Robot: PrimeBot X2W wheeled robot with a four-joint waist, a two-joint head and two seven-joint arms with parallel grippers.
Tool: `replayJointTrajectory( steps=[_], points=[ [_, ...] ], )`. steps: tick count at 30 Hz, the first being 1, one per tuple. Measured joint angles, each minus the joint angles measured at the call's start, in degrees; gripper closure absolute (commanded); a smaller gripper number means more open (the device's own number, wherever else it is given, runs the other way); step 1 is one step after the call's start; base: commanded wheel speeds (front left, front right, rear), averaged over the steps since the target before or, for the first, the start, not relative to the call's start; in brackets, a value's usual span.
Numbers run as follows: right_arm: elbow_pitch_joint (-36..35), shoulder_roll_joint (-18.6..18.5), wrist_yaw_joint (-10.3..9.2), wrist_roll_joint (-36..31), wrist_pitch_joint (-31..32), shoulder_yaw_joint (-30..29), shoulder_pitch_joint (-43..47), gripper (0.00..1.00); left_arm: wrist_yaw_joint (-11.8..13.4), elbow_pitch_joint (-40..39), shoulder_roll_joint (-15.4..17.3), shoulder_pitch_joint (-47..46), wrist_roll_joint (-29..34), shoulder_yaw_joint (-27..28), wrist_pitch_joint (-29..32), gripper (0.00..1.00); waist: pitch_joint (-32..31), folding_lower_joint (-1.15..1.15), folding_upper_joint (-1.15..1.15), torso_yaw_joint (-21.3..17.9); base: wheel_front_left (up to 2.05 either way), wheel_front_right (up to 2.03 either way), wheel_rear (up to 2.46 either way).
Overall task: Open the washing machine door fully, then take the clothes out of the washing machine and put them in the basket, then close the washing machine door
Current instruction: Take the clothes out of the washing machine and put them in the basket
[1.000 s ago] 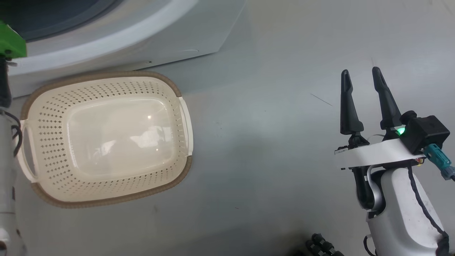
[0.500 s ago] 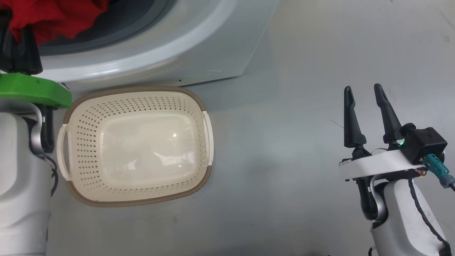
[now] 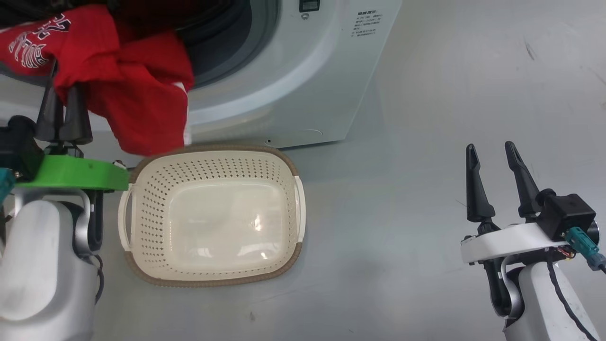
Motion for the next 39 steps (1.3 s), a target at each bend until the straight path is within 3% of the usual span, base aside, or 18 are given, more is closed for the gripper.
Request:
replayJointTrajectory(
  steps=[7,17,30,39],
  points=[
    [0.0,0.0,0.4,-0.5,0.0,0.1,1.9,0.0,0.1,-4.9,-1.7,5.9,0.0,-2.9,0.0,1.0,-2.9,0.0,0.0,1.6,0.0,0.0,0.0],
    [-0.8,-0.7,0.44,-1.5,0.0,0.4,2.6,0.0,-1.0,-2.3,-5.3,15.1,-0.8,-8.9,3.2,1.0,-3.7,0.0,0.0,2.0,0.0,0.0,0.0],
    [-3.2,-1.6,0.92,-2.6,0.0,1.2,2.1,0.0,-1.9,5.7,-5.4,14.8,-1.1,-12.0,7.6,1.0,0.5,0.0,0.0,1.2,0.0,0.0,0.0],
    [-4.5,-1.5,0.94,-2.9,0.0,1.8,0.3,0.0,-1.9,13.5,-5.7,7.2,-1.1,-11.9,11.3,1.0,5.1,0.0,0.0,-0.3,0.0,0.0,0.0]
  ],
)
